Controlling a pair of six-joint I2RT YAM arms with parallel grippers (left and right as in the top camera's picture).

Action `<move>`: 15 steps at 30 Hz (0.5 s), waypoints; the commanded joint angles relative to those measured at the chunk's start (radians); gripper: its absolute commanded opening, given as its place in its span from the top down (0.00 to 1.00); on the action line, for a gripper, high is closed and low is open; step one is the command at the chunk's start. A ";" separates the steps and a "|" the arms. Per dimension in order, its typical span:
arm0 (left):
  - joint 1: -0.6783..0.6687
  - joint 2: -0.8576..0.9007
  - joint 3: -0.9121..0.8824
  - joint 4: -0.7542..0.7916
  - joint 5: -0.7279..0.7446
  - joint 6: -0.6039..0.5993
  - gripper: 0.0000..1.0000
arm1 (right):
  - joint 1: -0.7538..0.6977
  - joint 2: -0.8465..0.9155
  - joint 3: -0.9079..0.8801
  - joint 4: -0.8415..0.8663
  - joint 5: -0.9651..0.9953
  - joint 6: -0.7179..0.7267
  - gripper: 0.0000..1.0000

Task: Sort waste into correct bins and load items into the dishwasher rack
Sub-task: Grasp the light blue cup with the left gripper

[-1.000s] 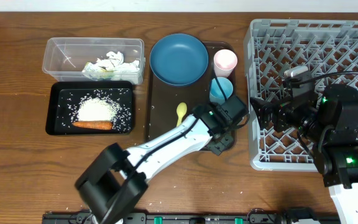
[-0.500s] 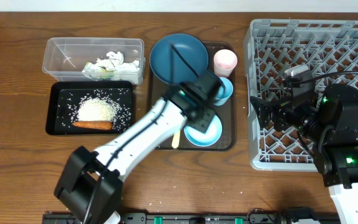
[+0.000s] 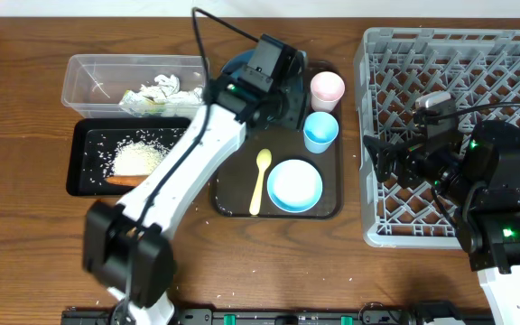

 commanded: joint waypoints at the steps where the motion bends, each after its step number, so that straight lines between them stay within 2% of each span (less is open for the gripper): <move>1: -0.011 0.094 0.003 0.022 0.040 -0.035 0.35 | -0.014 0.000 0.021 -0.011 -0.009 0.014 0.01; 6: -0.018 0.158 0.003 0.032 0.044 -0.057 0.37 | -0.014 0.000 0.021 -0.018 -0.008 0.014 0.01; 11: -0.023 0.187 0.003 0.034 0.047 -0.057 0.49 | -0.014 0.000 0.021 -0.018 -0.008 0.014 0.01; 15: -0.030 0.196 0.003 0.046 0.046 -0.057 0.54 | -0.014 0.000 0.021 -0.019 -0.008 0.014 0.01</move>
